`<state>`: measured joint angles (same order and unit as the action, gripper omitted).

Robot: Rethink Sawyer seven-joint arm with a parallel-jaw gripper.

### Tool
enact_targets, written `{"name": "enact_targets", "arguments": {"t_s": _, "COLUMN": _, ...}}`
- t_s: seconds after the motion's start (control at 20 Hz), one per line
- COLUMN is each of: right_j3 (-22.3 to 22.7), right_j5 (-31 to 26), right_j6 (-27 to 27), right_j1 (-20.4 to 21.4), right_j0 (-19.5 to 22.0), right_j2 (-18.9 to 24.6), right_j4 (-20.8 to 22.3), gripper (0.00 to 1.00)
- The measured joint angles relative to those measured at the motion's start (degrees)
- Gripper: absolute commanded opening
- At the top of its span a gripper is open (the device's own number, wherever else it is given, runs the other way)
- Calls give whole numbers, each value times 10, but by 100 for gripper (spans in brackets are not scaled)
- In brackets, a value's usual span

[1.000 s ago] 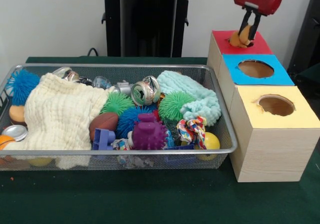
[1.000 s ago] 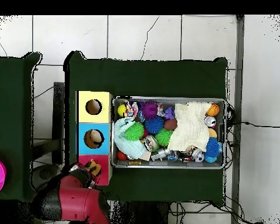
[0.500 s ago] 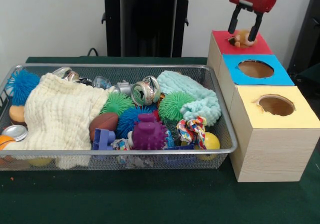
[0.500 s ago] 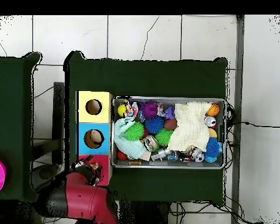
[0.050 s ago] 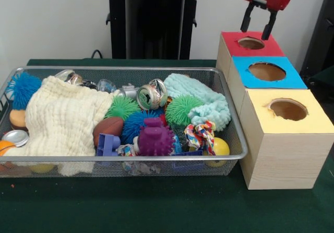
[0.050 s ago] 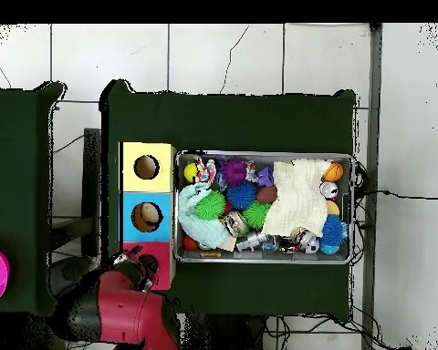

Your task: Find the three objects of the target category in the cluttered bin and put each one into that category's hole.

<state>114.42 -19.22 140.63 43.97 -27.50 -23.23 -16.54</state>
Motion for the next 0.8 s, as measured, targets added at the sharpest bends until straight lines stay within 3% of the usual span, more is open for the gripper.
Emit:
{"name": "enact_targets", "arguments": {"t_s": 0.25, "right_j3": -17, "right_j5": -48, "right_j6": 0, "right_j1": 11, "right_j0": 7, "right_j2": -8, "right_j4": 13, "gripper": 100}}
{"name": "enact_targets", "arguments": {"t_s": 0.45, "right_j3": -39, "right_j5": -72, "right_j6": 0, "right_j1": 24, "right_j0": 41, "right_j2": -6, "right_j4": 32, "gripper": 100}}
{"name": "enact_targets", "arguments": {"t_s": 0.8, "right_j3": -95, "right_j5": -74, "right_j6": 0, "right_j1": 26, "right_j0": 147, "right_j2": 16, "right_j4": 75, "gripper": 100}}
